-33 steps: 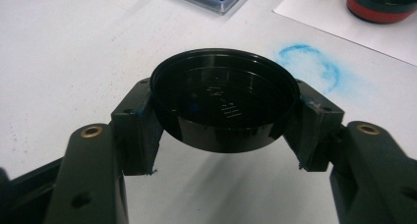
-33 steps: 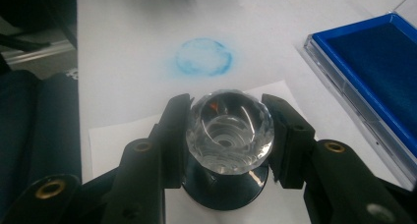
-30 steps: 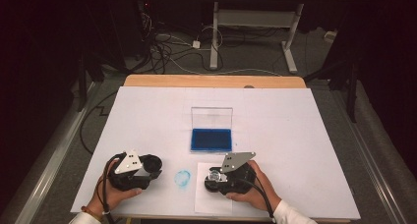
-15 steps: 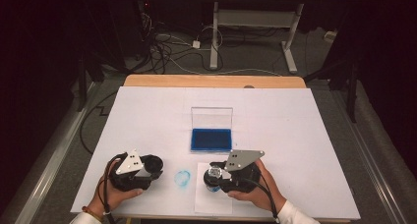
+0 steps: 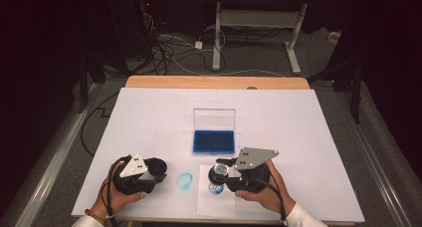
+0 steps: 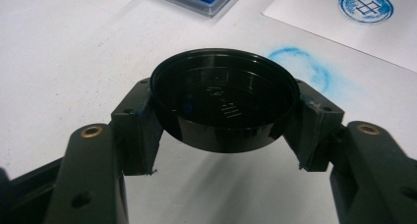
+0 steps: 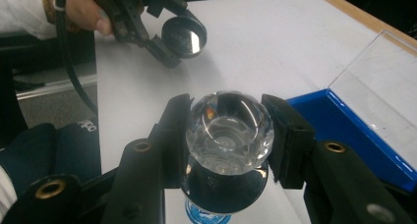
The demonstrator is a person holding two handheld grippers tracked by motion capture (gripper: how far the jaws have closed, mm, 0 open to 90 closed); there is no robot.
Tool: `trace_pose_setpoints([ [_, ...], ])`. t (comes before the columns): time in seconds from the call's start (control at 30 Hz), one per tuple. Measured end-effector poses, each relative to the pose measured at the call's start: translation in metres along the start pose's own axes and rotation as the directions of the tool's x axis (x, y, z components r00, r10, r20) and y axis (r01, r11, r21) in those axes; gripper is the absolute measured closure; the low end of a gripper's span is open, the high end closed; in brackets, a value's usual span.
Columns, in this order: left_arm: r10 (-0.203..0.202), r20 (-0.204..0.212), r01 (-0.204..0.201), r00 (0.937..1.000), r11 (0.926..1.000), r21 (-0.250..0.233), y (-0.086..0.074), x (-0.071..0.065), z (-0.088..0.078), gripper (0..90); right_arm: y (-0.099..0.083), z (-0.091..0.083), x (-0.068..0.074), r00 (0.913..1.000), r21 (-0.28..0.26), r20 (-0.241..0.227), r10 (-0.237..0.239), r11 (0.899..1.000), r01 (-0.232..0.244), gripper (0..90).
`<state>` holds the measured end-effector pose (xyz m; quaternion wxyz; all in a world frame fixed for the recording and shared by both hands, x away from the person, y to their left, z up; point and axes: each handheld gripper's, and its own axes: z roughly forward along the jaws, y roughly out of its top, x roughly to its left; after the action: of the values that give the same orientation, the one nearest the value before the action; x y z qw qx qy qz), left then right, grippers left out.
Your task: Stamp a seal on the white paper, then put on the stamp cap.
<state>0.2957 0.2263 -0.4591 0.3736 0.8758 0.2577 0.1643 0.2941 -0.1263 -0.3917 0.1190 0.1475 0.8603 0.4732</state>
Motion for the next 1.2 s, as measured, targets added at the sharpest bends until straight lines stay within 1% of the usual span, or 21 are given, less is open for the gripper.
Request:
trace_pose_setpoints([
  [0.3,-0.002,0.011,0.002,0.9999,1.0,-0.001,0.001,-0.001,0.003,36.5,0.002,-0.01,-0.006,0.9998,-0.019,0.019,0.005,1.0,-0.005,57.3],
  [0.5,-0.012,0.018,0.012,0.9998,0.9999,-0.009,0.0,0.003,0.003,36.5,0.004,-0.014,-0.01,0.9996,-0.03,0.028,0.008,1.0,-0.007,57.3],
  [0.6,-0.012,0.019,0.012,0.9998,0.9999,-0.01,0.0,0.003,0.002,36.4,0.004,-0.016,-0.011,0.9993,-0.028,0.038,0.002,1.0,-0.001,57.3],
  [0.73,-0.006,0.018,0.006,0.9998,0.9999,-0.009,0.001,0.003,0.003,36.5,0.004,-0.018,-0.013,0.9989,-0.029,0.046,0.007,1.0,-0.005,57.3],
  [0.9,-0.011,0.026,0.011,0.9996,0.9998,-0.014,0.002,0.003,0.003,36.5,0.002,-0.02,-0.015,0.9986,-0.028,0.052,0.01,1.0,-0.009,57.4],
  [1.03,0.003,0.036,-0.002,0.9993,0.9999,-0.015,0.003,0.0,0.006,36.5,0.002,-0.022,-0.018,0.9986,-0.036,0.051,0.016,0.999,-0.015,57.3],
  [1.2,0.018,0.048,-0.018,0.9987,0.9998,-0.012,0.006,-0.001,0.008,36.4,0.001,-0.022,-0.019,0.9982,-0.033,0.057,0.014,0.999,-0.013,57.4],
])
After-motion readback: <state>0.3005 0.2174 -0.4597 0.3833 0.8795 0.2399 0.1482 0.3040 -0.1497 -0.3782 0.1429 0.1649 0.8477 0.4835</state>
